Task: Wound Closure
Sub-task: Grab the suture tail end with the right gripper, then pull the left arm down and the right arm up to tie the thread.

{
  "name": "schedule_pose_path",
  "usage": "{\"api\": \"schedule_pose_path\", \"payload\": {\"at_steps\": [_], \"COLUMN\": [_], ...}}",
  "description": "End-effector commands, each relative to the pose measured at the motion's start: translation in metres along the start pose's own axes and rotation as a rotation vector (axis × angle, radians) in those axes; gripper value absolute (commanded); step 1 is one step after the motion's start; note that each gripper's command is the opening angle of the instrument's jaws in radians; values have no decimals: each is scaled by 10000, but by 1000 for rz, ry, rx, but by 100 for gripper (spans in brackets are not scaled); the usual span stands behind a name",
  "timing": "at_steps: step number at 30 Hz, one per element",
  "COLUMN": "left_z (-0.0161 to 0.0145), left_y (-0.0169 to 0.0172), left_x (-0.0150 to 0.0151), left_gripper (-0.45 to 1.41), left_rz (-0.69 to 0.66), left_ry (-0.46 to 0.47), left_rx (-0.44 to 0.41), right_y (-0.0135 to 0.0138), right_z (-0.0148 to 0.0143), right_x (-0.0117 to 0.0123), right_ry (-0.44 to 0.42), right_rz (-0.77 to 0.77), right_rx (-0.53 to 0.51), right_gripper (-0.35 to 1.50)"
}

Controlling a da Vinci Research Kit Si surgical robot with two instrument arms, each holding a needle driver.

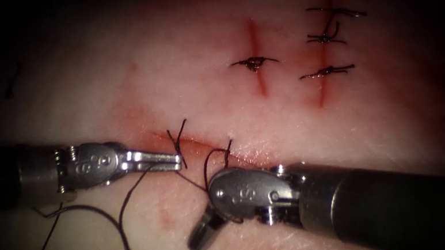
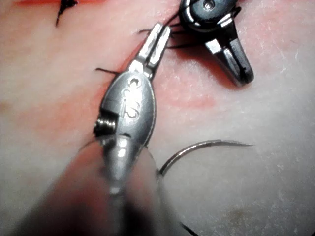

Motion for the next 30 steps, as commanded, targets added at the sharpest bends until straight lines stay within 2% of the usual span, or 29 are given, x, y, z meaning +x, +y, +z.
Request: {"api": "schedule_pose_path", "payload": {"at_steps": [1, 7, 11, 14, 15, 17, 22, 30], "left_z": [5, 2, -2, -5, -6, -6, -3, 7], "left_y": [12, 39, 59, 72, 83, 93, 122, 159], "left_x": [-5, 2, 6, 7, 6, 4, 4, 21], "left_gripper": [-45, -45, -45, -45, -45, -45, -45, -45], "left_rz": [-2, 5, 1, -2, 0, -10, -18, -26], "left_ry": [0, -4, -9, -13, -17, -21, -65, -71], "left_rx": [-2, -19, -31, -32, -31, -33, -48, -54], "right_y": [11, 14, 17, 22, 28, 34, 49, 65], "right_z": [-9, -31, -47, -61, -73, -82, -99, -117], "right_x": [10, 15, 16, 17, 17, 14, -1, -21], "right_ry": [25, 97, 117, 165, 214, 236, 242, 248], "right_rz": [8, 23, 43, 59, 97, 107, 124, 138], "right_rx": [-6, -30, -50, -54, -58, -59, -78, -105], "right_gripper": [-35, -35, -35, -35, -35, -35, -35, -35]}}
